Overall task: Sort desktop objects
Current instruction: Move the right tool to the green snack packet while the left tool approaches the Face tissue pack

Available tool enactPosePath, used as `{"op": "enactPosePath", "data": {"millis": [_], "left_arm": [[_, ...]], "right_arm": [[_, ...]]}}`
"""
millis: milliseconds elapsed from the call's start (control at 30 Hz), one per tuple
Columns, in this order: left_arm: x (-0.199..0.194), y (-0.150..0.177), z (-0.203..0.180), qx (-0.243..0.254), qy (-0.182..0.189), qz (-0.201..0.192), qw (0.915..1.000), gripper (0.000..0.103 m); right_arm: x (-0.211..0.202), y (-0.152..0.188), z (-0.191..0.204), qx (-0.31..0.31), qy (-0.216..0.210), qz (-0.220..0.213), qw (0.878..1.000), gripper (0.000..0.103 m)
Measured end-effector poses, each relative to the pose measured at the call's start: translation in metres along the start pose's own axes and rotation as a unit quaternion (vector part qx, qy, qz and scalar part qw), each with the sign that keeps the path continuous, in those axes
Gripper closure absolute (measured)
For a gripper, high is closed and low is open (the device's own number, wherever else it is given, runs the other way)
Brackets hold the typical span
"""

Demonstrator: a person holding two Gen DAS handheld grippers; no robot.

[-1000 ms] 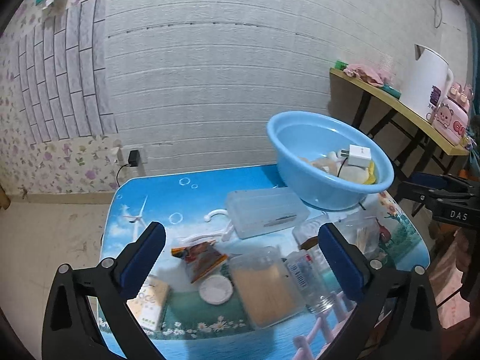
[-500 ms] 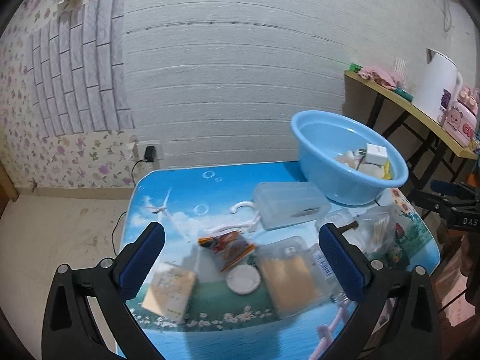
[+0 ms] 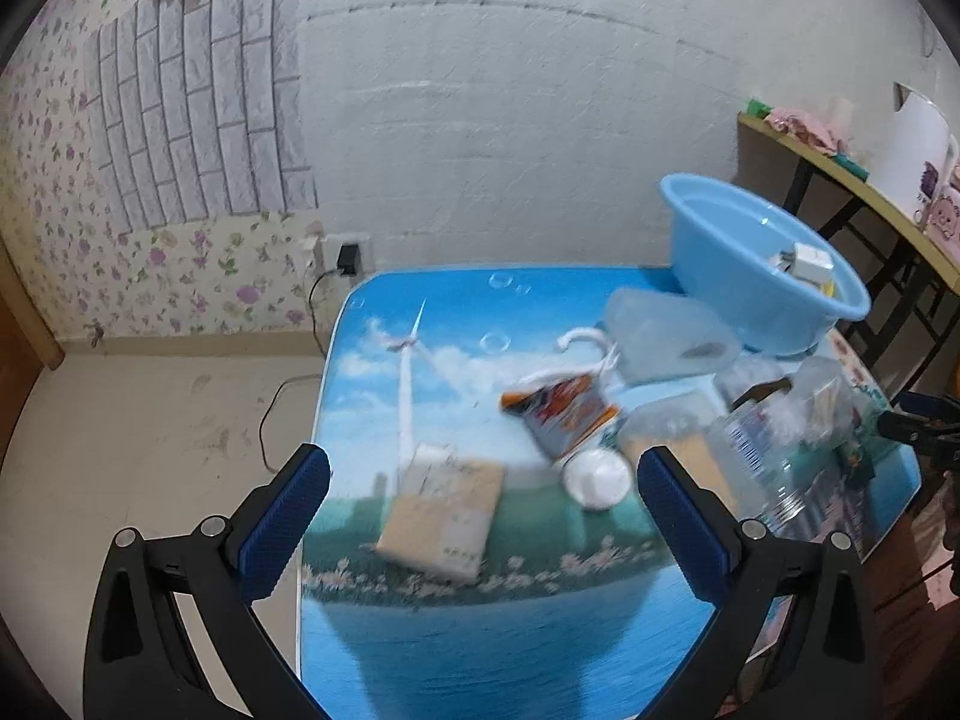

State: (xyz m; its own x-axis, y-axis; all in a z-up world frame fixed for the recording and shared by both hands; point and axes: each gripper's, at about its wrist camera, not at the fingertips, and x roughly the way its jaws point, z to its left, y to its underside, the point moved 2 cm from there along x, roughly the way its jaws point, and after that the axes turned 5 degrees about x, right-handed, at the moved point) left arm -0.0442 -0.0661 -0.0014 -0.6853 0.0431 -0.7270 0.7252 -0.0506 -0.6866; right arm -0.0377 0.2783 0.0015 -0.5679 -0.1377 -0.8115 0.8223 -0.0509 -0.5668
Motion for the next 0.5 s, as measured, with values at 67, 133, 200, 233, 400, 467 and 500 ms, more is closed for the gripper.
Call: {"op": "enactPosePath", "data": {"millis": [67, 133, 200, 233, 400, 467, 500], "left_arm": [[0.008, 0.006, 0.002, -0.007, 0.003, 0.014, 0.9999, 0.0], [0.014, 0.011, 0.002, -0.008, 0.018, 0.027, 0.9995, 0.0], [0.022, 0.014, 0.0, 0.006, 0.011, 0.036, 0.9993, 0.0], [0.023, 0.015, -0.001, 0.011, 0.005, 0.037, 0.9992, 0.0], [0.034, 0.02, 0.006, 0.019, -0.012, 0.047, 0.9986, 0.0], [0.036, 0.021, 0.01, 0.017, -0.011, 0.051, 0.9985, 0.0], [0.036, 0.021, 0.012, 0.017, -0.012, 0.053, 0.9984, 0.0]], "right_arm": [[0.001, 0.003, -0.006, 0.012, 0.007, 0.003, 1.0, 0.0], [0.003, 0.004, -0.014, 0.026, 0.019, 0.003, 0.999, 0.0], [0.004, 0.006, -0.02, 0.037, 0.027, 0.004, 0.999, 0.0], [0.006, 0.007, -0.023, 0.044, 0.031, 0.009, 0.999, 0.001], [0.013, 0.01, -0.026, 0.061, 0.026, 0.025, 0.998, 0.007], [0.015, 0.012, -0.021, 0.052, 0.024, 0.024, 0.998, 0.007], [0.016, 0.012, -0.018, 0.047, 0.025, 0.025, 0.998, 0.008]]}}
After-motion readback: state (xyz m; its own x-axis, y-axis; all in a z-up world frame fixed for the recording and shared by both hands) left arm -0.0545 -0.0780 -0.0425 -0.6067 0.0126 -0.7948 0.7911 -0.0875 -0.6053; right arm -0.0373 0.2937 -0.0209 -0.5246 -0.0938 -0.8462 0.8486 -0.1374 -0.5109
